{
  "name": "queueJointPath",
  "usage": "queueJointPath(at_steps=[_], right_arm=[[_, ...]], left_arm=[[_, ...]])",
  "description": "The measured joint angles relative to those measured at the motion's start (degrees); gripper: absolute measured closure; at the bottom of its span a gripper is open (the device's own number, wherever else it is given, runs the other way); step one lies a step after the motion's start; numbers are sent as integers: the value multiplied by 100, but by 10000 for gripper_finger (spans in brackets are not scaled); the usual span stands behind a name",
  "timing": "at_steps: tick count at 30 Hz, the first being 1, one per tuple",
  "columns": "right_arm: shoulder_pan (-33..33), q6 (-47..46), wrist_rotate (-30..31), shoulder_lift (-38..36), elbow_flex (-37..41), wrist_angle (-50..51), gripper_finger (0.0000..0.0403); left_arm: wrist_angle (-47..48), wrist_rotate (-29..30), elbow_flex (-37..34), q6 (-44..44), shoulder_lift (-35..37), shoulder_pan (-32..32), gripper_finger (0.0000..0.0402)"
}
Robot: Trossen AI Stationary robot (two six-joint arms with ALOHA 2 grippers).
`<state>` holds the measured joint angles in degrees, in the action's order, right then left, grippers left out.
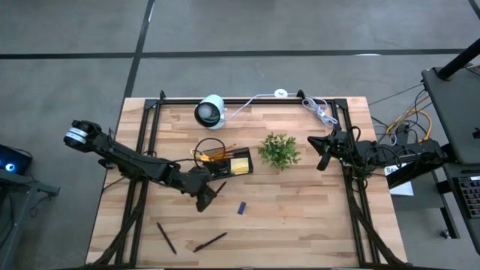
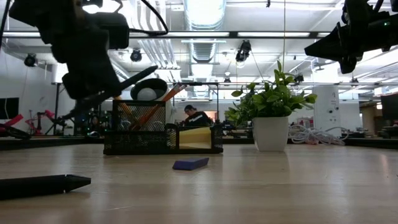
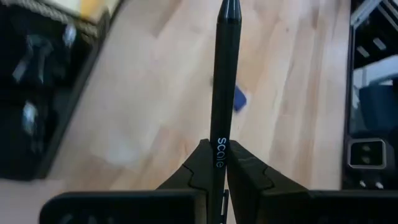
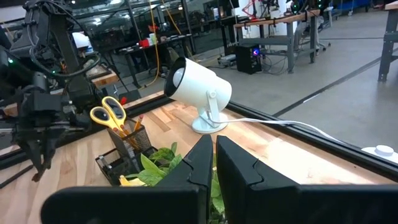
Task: Pick and place office supplies into organizer
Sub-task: Put the top left black pen in the black desk organizer
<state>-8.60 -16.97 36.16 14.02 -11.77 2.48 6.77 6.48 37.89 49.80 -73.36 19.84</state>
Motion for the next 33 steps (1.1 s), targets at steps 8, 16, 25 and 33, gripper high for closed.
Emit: queueJointPath(at_steps=[8,16,25,33], right_arm=[[0,0,0,0,0,-1,390],[0,0,0,0,0,-2,390],[0,0,0,2,0,-1,390],[0,0,0,2,-1,1,390]], left_arm=[[-697,606,-2,-575,0,-160,389],[-931,607,16,-725,0,-275,389],[-947,447,157,-703,11,-271,389],[-1274,434,320,-982,13,-274,389]])
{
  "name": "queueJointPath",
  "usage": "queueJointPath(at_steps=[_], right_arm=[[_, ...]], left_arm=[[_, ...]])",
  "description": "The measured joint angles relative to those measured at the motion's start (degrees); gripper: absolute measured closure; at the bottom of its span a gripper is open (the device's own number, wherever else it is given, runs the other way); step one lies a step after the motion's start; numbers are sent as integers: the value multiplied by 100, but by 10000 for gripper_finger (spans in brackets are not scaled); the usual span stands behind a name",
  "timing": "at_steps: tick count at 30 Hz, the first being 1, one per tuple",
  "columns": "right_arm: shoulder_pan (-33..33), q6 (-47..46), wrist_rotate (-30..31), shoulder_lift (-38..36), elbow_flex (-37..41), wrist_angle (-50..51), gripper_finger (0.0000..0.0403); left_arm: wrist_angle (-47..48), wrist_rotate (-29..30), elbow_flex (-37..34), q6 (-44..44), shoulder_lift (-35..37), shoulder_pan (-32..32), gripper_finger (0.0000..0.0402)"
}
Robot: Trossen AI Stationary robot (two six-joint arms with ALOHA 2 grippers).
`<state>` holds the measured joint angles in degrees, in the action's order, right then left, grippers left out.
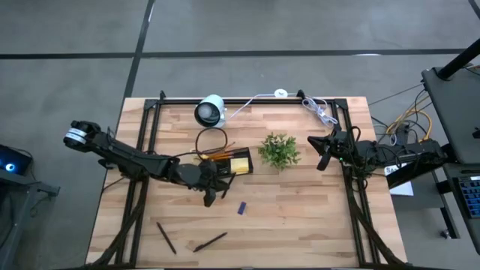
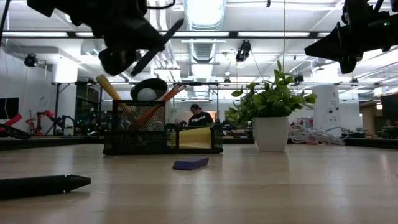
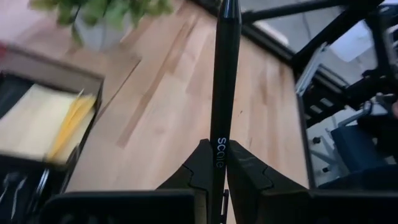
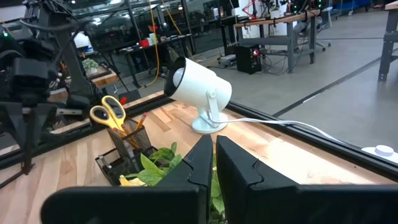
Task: Pick and place office supplies into organizer
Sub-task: Put the top left black pen in the black desk organizer
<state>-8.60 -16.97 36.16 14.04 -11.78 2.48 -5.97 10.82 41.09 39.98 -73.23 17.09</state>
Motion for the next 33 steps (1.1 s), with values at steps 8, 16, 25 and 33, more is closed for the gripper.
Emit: queueJointPath(at_steps=[8,16,25,33], right_arm=[[4,-1,0,0,0,0,390],[4,-2,0,0,0,-11,390],[2,-103,0,0,0,-20,390],[1,-105,0,0,1,-24,390]], left_arm=[[-266,151,163,-627,4,-159,389],[-263,149,231,-923,7,-424,389],[-257,145,282,-1305,8,-639,389],[-257,120,516,-2002,20,-836,389]])
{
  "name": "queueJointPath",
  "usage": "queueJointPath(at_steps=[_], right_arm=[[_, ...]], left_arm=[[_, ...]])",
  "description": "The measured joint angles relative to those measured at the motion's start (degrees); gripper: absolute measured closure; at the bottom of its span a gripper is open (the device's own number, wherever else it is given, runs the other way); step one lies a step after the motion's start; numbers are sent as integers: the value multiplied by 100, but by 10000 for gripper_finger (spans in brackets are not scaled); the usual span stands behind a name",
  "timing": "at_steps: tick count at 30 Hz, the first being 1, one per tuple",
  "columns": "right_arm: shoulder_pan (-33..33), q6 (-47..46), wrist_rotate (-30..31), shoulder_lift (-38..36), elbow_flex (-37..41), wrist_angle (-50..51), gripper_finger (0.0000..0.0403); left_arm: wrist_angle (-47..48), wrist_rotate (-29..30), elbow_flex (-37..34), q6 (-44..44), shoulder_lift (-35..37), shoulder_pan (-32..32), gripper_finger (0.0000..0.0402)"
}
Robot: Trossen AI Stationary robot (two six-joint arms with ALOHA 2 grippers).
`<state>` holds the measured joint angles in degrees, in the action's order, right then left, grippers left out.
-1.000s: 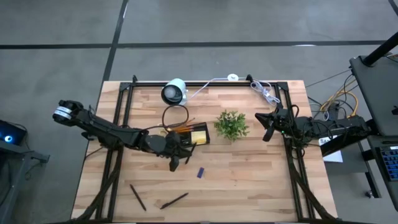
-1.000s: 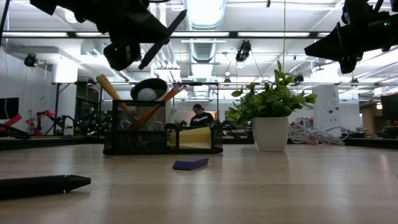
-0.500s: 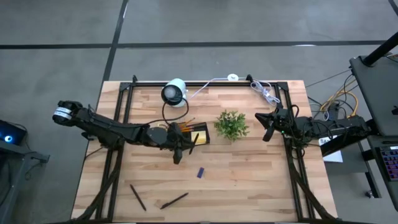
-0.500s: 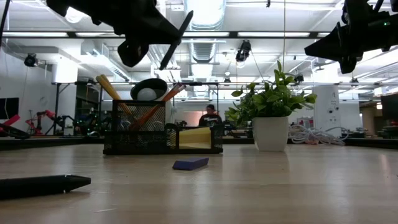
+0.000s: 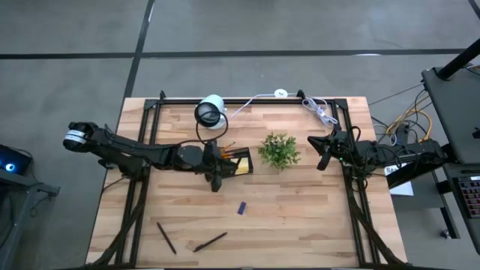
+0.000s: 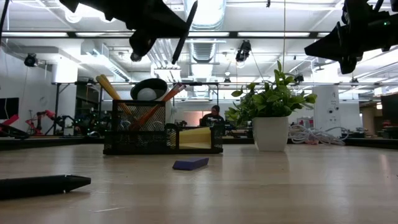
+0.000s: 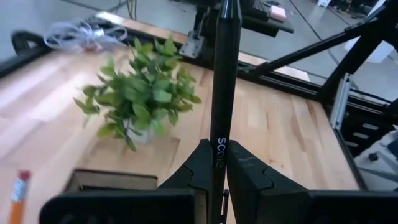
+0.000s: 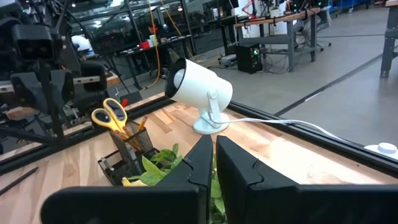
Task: Pick and place office supplies into organizer
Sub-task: Put the top left black pen in the black desk organizer
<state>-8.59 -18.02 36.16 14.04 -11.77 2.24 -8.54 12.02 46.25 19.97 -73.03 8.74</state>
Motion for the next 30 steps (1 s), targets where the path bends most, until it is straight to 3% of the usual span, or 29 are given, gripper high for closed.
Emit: queueJointPath(at_steps=[10,21,30], right_arm=[[-1,-49,0,0,0,0,390],[-1,-153,0,0,0,4,390],[-1,-176,2,7,0,13,390]], left_arm=[[110,-487,84,-147,11,-537,389],[1743,-724,495,-832,194,-766,389],[2472,-706,511,-1345,661,-1120,389]])
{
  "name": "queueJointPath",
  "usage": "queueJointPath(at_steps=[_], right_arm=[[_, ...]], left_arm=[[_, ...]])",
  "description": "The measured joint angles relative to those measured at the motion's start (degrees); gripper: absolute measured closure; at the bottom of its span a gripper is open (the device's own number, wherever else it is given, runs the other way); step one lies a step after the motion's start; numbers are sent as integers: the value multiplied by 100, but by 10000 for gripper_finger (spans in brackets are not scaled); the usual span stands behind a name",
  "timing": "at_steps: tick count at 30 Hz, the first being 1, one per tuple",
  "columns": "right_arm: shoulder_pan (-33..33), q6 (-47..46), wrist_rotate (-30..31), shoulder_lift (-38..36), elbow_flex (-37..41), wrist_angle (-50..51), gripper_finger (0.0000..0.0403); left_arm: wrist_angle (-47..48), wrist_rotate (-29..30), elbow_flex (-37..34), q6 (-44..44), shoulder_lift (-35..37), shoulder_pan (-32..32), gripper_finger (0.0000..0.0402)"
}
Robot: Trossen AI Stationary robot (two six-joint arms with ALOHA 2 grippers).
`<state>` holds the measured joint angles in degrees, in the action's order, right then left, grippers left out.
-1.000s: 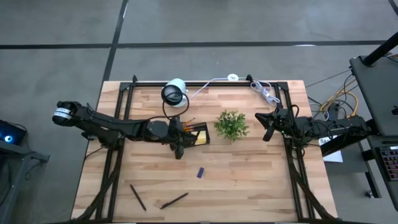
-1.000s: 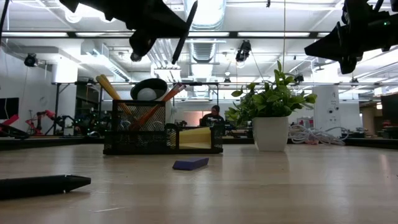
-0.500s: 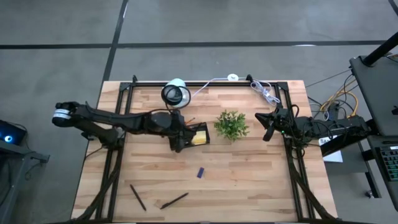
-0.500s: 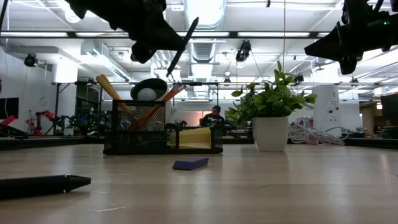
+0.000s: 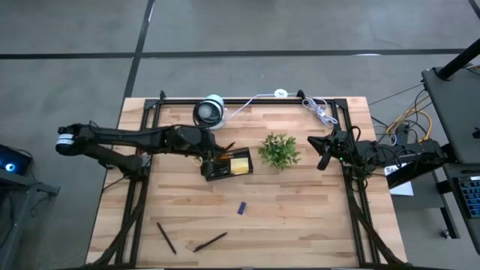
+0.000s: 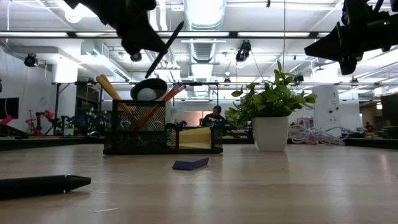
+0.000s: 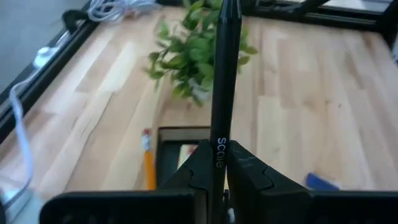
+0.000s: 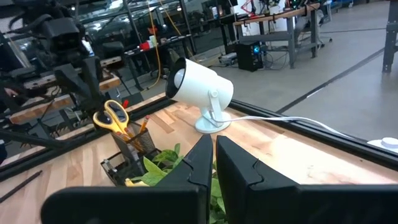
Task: Pick and place office supplies into organizer
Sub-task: Put the top left black pen in the black desk organizer
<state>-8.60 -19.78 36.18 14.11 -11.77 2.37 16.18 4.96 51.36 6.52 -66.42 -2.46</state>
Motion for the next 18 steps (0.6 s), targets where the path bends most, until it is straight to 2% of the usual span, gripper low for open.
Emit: queueJointPath(at_steps=[3,9,18], right_arm=[[0,-14,-2,0,-2,7,390],[0,-18,-2,0,-1,31,390],[0,-18,-2,-1,-1,34,390]], left_arm=[[194,40,-95,-4,152,-113,389],[284,546,-231,-102,148,-170,389],[259,611,-265,-161,-53,-171,389]])
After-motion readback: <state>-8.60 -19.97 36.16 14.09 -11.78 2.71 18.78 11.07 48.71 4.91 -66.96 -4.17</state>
